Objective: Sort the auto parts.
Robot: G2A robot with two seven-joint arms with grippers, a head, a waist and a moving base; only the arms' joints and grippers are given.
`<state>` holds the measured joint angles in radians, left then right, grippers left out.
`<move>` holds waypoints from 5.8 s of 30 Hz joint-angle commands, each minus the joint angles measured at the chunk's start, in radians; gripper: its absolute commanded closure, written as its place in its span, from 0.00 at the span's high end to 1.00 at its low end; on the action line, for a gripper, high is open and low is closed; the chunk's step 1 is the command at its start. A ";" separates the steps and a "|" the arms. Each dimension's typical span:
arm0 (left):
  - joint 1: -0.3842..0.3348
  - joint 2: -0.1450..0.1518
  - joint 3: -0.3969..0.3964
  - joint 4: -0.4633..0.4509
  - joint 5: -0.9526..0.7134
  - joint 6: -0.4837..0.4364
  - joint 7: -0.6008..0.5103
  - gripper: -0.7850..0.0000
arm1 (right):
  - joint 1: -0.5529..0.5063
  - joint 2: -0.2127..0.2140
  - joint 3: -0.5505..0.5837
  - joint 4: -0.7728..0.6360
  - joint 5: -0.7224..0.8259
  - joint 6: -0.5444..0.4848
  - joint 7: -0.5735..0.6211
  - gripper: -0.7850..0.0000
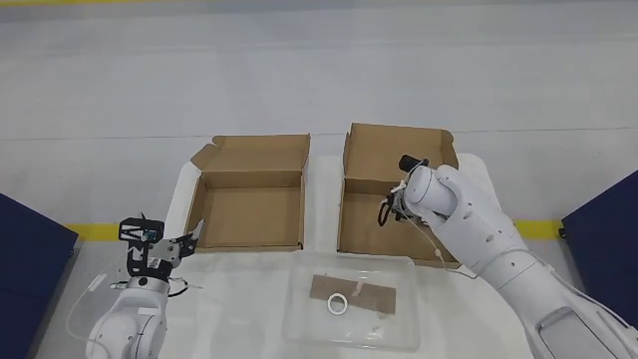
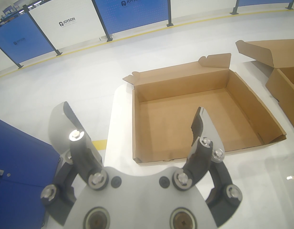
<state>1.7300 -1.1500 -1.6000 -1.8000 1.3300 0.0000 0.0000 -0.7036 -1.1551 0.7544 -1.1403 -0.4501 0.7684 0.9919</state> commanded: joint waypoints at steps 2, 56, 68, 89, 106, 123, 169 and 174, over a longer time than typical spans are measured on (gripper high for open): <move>0.000 0.000 0.000 0.000 0.000 0.000 0.000 1.00 | 0.019 -0.016 -0.021 0.047 0.010 -0.005 -0.001 0.00; 0.000 0.000 0.000 0.000 0.000 0.000 0.000 1.00 | 0.116 -0.142 -0.084 0.296 0.022 -0.038 -0.018 0.37; 0.000 0.000 0.000 0.000 0.000 0.000 0.000 1.00 | -0.025 -0.051 0.079 -0.032 -0.027 -0.027 0.022 1.00; 0.000 0.000 0.000 0.000 0.000 0.000 0.000 1.00 | -0.648 0.128 0.790 -0.688 0.306 -0.632 0.249 1.00; 0.000 0.000 0.000 0.000 0.000 0.000 0.000 1.00 | -0.711 0.137 0.863 -0.665 0.514 -0.828 0.311 1.00; 0.000 0.000 0.000 0.000 0.000 0.000 0.000 1.00 | -0.803 0.157 0.979 -0.646 0.795 -0.977 0.522 1.00; -0.010 0.030 0.159 -0.550 0.088 -0.548 -0.728 1.00 | -0.803 0.157 0.979 -0.646 0.795 -0.977 0.522 1.00; -0.025 0.034 0.190 -0.550 0.148 -0.614 -0.753 1.00 | -0.803 0.157 0.979 -0.646 0.795 -0.977 0.522 1.00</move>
<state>1.7126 -1.1180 -1.4281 -2.3500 1.4323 -0.5626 -0.7292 -1.5063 -0.9980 1.7339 -1.7866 0.3450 -0.2089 1.5143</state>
